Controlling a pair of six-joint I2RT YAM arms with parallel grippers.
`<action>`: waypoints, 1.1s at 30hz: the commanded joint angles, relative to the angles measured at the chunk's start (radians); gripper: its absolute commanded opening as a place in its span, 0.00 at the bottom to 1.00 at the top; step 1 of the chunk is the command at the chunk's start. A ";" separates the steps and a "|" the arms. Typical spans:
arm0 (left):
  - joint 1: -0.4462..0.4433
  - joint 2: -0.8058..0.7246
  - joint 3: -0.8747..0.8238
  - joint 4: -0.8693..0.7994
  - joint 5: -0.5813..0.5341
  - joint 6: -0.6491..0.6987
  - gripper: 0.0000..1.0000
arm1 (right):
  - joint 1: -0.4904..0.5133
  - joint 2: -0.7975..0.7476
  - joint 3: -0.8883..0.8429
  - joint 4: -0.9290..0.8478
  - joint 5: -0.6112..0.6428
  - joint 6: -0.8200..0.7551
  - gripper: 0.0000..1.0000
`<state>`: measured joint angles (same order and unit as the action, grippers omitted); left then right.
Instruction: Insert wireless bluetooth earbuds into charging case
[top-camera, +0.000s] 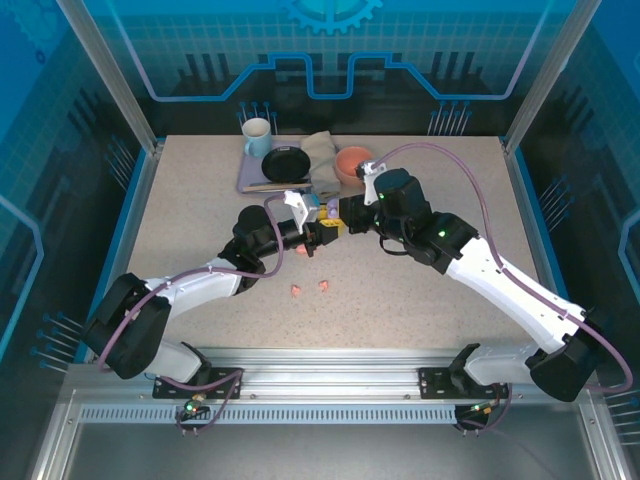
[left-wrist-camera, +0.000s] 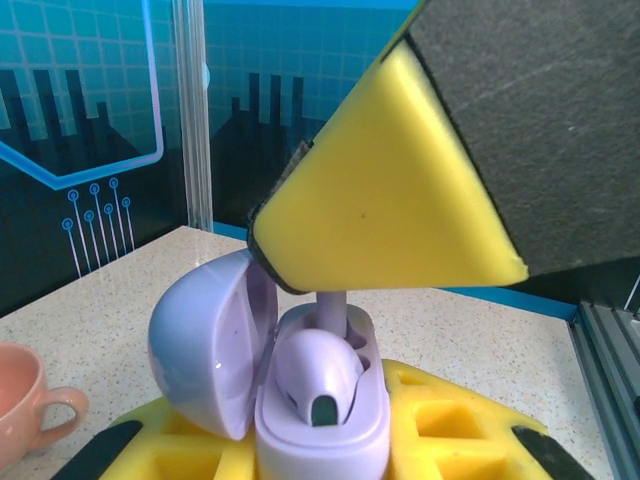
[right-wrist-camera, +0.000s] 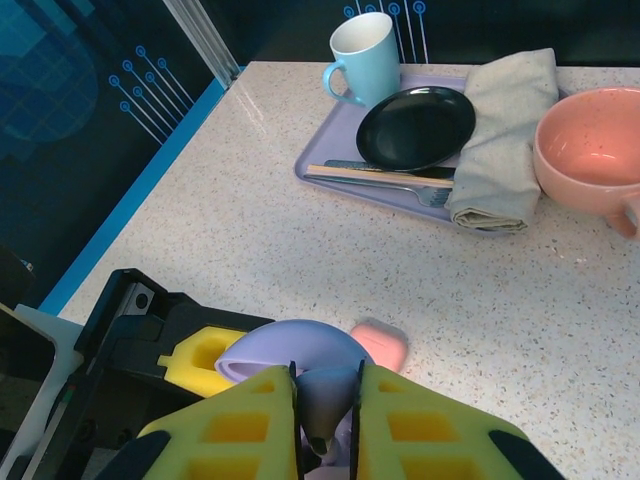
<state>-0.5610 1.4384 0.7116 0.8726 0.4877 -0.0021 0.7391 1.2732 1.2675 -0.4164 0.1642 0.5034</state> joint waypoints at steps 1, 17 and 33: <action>0.004 -0.032 0.037 0.018 0.019 0.001 0.00 | 0.002 0.006 -0.023 0.015 -0.032 -0.020 0.16; 0.004 -0.044 0.032 0.017 0.020 0.002 0.00 | 0.013 0.031 -0.037 -0.015 0.009 -0.065 0.15; 0.003 -0.053 0.023 0.015 0.020 0.012 0.00 | -0.005 -0.005 -0.016 -0.049 0.026 -0.074 0.15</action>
<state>-0.5610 1.4300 0.7116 0.8165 0.4877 -0.0010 0.7391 1.2846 1.2507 -0.4110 0.1642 0.4496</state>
